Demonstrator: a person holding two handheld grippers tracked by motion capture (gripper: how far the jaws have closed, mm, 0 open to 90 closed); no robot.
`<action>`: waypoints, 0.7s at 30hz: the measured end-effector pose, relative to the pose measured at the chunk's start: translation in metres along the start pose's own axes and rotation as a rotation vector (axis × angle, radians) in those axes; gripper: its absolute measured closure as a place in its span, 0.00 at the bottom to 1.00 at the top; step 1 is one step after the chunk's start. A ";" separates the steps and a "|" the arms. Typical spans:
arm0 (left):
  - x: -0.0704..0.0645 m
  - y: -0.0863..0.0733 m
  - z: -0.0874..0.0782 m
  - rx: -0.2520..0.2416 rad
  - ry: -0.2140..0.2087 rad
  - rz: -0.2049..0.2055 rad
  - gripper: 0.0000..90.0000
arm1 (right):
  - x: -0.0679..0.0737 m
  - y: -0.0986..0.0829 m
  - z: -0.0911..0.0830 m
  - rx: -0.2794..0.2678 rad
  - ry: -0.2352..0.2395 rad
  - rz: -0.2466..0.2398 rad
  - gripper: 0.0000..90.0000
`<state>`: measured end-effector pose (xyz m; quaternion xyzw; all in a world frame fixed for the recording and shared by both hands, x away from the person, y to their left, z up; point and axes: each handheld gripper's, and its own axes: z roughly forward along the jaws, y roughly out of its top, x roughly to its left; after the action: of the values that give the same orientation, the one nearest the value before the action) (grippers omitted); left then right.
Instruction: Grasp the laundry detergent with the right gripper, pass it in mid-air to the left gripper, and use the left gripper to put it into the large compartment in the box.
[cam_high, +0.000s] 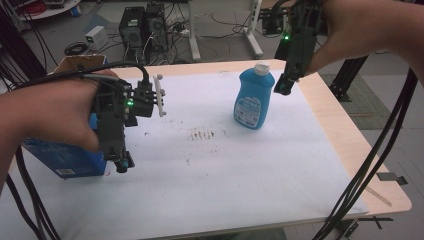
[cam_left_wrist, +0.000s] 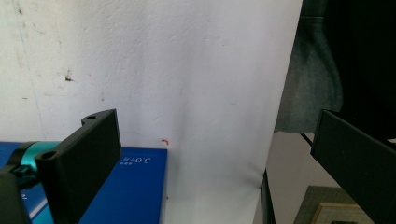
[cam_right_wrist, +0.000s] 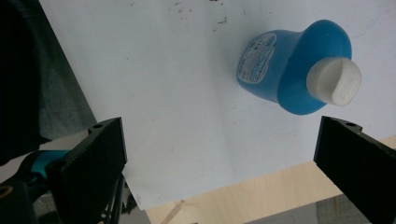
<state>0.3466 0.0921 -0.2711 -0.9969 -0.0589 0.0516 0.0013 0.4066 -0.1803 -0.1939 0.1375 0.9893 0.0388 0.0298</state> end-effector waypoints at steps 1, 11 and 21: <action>0.000 0.001 0.001 0.001 0.000 0.004 0.02 | -0.001 -0.004 0.001 -0.011 0.003 0.014 0.02; 0.001 0.003 0.003 0.002 -0.002 0.010 0.02 | -0.013 -0.061 0.040 -0.185 0.008 0.196 0.02; 0.002 -0.002 0.005 0.001 0.004 -0.007 0.02 | -0.024 -0.091 0.103 -0.331 0.022 0.311 0.02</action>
<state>0.3480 0.0939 -0.2757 -0.9968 -0.0622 0.0494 0.0019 0.4125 -0.2673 -0.3028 0.2810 0.9366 0.2064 0.0349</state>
